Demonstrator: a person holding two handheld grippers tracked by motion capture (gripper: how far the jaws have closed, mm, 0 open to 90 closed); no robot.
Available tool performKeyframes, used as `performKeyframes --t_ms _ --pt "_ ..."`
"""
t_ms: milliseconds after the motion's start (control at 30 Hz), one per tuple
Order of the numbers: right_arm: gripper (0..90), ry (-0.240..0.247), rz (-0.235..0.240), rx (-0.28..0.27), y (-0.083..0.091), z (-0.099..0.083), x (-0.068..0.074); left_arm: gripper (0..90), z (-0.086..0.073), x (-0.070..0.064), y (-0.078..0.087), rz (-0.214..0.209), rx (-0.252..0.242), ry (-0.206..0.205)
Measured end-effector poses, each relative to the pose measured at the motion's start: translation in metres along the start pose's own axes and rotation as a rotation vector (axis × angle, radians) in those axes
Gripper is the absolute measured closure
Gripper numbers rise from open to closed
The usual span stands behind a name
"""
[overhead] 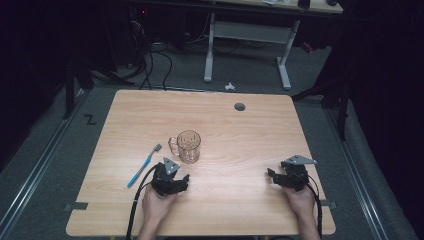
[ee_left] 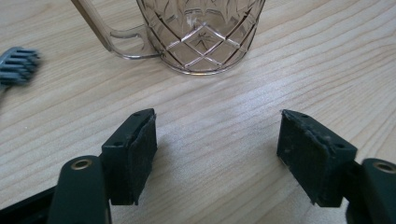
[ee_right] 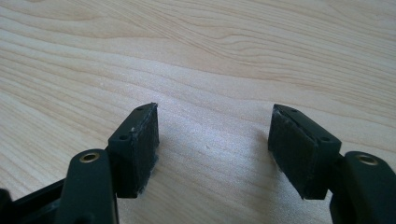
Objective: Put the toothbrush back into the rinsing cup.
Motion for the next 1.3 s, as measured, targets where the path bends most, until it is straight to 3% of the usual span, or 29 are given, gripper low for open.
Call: performKeyframes --t_ms 300,600,800,900,1033,1300 --pt "34.1 0.000 0.000 0.000 0.000 0.000 0.000 31.2 0.001 -0.001 0.012 -0.017 -0.028 -0.001" --pt "34.1 0.000 0.001 0.000 0.000 0.000 0.000 29.8 -0.004 -0.003 0.016 -0.032 -0.013 0.006" --pt "34.1 0.000 0.001 0.000 0.000 0.000 0.000 30.1 -0.004 -0.003 0.020 -0.035 -0.019 0.019" --pt "34.1 0.000 0.001 0.000 0.000 0.000 0.000 31.5 -0.005 0.000 0.023 -0.016 -0.007 0.036" --pt "34.1 0.000 0.001 0.000 0.000 0.000 0.000 37.9 -0.003 -0.003 0.029 -0.056 -0.027 0.080" --pt "34.1 0.000 0.002 0.000 0.000 0.000 0.000 36.5 -0.002 -0.005 0.034 -0.064 -0.041 0.080"
Point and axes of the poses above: each handheld gripper's, and its own axes: y roughly backward along the jaws, z roughly out of its top, x roughly to its left, the point moved 9 cm from there along -y, roughly forward along the jaws, and after that the axes turned 8 degrees about -z, right-handed, at the moved point
